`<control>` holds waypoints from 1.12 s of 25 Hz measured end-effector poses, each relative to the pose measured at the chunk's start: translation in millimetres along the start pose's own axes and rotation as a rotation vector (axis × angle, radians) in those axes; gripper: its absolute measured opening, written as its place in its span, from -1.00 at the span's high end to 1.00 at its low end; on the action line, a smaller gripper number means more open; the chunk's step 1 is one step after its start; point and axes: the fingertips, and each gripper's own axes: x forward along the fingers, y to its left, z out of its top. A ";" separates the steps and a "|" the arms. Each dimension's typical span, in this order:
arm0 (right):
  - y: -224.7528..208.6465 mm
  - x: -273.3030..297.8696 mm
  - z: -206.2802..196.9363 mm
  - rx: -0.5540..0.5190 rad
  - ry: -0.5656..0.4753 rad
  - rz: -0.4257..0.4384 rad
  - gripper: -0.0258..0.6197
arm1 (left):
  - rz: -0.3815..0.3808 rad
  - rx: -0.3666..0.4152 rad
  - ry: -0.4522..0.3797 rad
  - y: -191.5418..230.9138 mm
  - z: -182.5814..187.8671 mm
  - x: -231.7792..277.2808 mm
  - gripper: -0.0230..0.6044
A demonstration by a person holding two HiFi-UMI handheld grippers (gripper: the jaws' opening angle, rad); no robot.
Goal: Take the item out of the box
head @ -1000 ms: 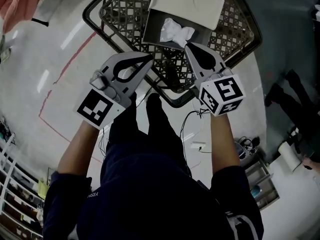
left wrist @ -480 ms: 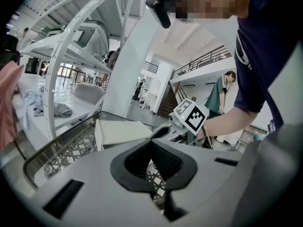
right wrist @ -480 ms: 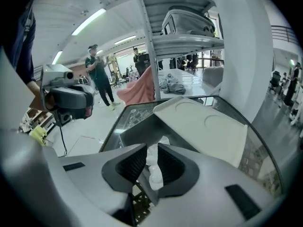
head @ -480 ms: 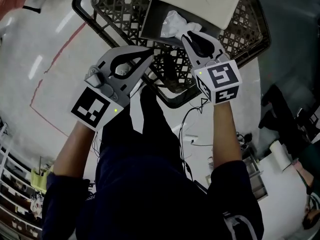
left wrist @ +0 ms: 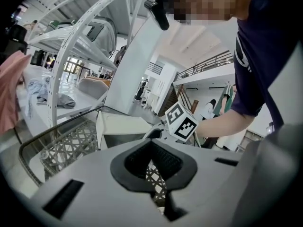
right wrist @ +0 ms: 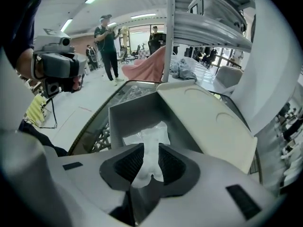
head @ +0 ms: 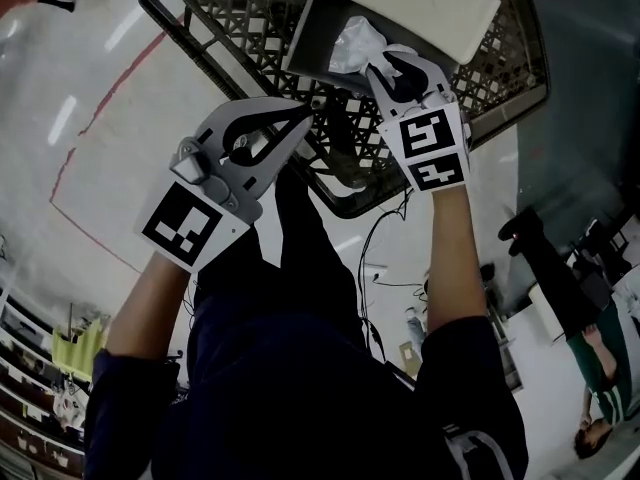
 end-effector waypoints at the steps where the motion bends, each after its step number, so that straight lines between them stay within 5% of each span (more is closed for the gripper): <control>1: -0.4 2.7 -2.3 -0.008 0.012 -0.002 0.59 | 0.000 -0.005 0.001 0.1 -2.0 -0.7 0.91; 14: -4.3 15.5 -16.3 -0.055 0.098 -0.031 0.78 | 0.010 -0.032 -0.005 2.1 -10.2 -8.6 0.91; 28: 1.5 -49.0 28.0 -0.017 -0.036 -0.081 0.83 | -0.014 0.050 -0.046 -22.4 41.5 -21.9 0.90</control>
